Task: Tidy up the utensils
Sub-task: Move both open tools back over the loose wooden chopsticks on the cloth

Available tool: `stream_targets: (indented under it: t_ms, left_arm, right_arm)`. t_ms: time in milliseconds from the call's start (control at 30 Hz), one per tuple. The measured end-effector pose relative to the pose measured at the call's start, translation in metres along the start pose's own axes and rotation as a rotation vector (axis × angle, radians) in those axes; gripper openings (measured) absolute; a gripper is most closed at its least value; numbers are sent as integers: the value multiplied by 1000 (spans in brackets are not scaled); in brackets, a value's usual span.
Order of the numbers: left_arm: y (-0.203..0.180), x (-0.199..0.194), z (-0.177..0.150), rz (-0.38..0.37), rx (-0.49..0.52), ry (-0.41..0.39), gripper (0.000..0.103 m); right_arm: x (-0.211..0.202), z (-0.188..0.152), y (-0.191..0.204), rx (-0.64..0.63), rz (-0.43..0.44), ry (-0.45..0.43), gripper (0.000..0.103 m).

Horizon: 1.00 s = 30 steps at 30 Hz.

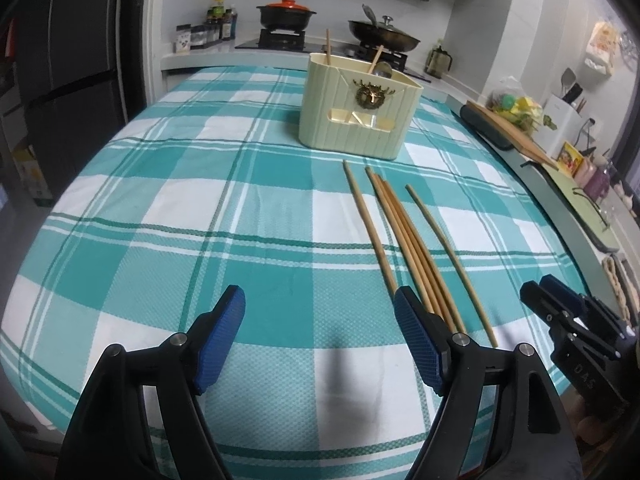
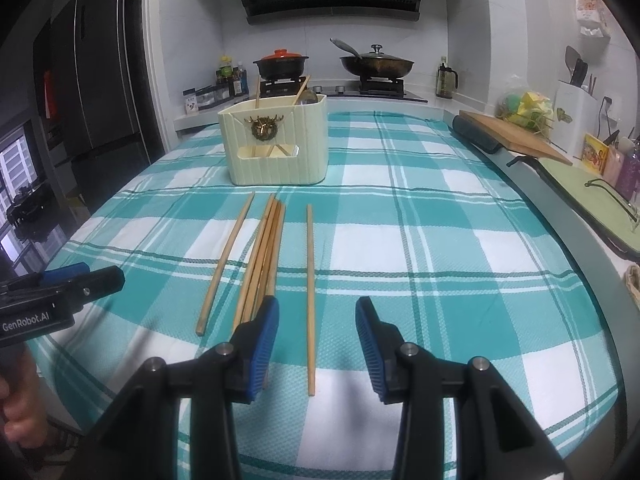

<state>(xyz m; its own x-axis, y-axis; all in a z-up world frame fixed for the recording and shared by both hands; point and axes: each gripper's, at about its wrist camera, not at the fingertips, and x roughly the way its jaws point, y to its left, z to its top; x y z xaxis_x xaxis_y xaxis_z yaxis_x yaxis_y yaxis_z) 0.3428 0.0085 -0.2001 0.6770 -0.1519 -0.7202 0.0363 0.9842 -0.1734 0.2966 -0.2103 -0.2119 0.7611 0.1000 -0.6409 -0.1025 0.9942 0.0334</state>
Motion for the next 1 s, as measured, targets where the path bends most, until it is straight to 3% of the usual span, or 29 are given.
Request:
stream_targets:
  t_ms: [1000]
  left_arm:
    - [0,6,-4,14,-12,19,80]
  right_arm:
    - [-5,-8,7,-29,18,13,41]
